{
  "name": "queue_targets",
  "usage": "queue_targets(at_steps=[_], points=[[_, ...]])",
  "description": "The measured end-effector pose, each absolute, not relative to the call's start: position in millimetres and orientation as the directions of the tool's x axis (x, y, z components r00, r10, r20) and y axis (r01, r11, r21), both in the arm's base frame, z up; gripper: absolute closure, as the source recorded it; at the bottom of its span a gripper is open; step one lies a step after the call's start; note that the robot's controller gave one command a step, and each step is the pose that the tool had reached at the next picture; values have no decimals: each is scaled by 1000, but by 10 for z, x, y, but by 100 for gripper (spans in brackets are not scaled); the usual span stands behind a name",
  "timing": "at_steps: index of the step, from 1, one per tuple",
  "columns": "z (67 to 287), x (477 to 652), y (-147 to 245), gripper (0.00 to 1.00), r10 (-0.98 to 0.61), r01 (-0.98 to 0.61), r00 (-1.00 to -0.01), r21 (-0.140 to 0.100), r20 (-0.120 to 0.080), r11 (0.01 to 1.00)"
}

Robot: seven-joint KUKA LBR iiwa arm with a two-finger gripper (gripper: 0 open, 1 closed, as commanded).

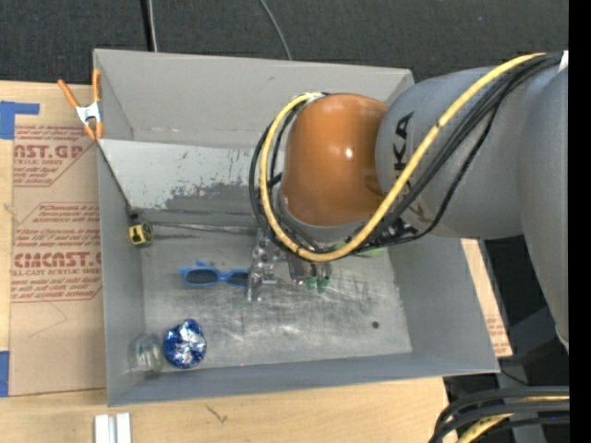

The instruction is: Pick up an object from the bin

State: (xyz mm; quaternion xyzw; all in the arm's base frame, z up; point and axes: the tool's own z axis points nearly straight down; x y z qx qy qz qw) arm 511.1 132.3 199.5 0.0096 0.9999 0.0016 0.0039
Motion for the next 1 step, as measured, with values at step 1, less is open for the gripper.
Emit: queue_targets(at_steps=[1], points=[[2752,5065,1325,100,-302,-302,-953,0,-7,953]])
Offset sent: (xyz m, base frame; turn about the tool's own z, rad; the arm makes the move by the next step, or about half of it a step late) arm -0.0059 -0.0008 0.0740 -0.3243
